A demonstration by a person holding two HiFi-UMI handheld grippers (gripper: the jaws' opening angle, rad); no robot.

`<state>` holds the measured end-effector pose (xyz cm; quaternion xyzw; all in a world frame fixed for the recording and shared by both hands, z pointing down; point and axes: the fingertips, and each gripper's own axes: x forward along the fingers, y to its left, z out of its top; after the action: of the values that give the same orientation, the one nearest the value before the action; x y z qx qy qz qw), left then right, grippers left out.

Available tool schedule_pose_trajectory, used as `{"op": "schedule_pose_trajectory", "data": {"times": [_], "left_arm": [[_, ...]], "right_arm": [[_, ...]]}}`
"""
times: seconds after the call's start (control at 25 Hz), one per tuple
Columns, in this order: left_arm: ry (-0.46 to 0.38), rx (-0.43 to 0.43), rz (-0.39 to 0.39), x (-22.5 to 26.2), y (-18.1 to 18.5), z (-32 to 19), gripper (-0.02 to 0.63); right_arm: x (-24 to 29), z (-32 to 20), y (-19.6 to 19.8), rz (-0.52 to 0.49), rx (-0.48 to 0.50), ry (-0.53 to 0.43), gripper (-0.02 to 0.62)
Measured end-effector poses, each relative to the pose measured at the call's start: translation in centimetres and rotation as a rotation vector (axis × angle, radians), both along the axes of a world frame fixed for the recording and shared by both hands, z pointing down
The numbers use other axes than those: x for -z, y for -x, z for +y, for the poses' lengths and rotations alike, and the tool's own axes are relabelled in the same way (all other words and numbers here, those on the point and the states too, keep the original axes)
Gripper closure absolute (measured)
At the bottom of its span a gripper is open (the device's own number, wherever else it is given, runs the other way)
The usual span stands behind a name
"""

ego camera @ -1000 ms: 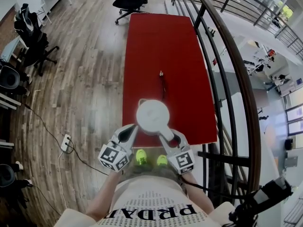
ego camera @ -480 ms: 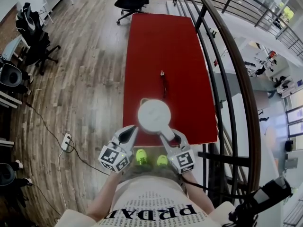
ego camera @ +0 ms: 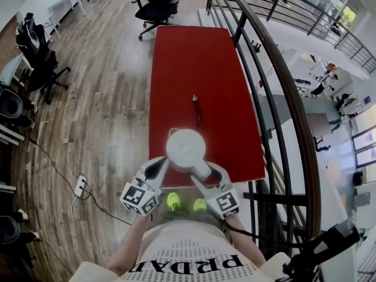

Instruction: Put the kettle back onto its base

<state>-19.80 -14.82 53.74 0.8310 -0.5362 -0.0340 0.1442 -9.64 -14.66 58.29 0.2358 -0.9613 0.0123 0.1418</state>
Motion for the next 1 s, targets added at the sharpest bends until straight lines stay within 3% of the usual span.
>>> {"op": "schedule_pose_trajectory", "data": {"times": [0.2, 0.48, 0.56, 0.68, 1.0], "left_arm": [[-0.047, -0.006, 0.003, 2.2, 0.0, -1.4, 0.615], [-0.125, -0.038, 0.000, 5.4, -0.9, -3.3, 0.615], [-0.139, -0.048, 0.001, 6.0, -1.2, -3.5, 0.615], [-0.160, -0.066, -0.001, 6.8, -1.8, -3.8, 0.615], [-0.192, -0.082, -0.023, 8.2, -2.4, -3.9, 0.615]], "right_arm": [[3.8, -1.2, -0.5, 0.039, 0.006, -0.070, 0.353], [9.0, -2.6, 0.9, 0.001, 0.049, -0.141, 0.353], [9.8, -2.7, 1.4, 0.007, 0.059, -0.155, 0.395], [10.7, -2.9, 1.9, -0.008, 0.058, -0.158, 0.539], [12.6, -3.5, 3.2, -0.007, 0.060, -0.195, 0.586]]}}
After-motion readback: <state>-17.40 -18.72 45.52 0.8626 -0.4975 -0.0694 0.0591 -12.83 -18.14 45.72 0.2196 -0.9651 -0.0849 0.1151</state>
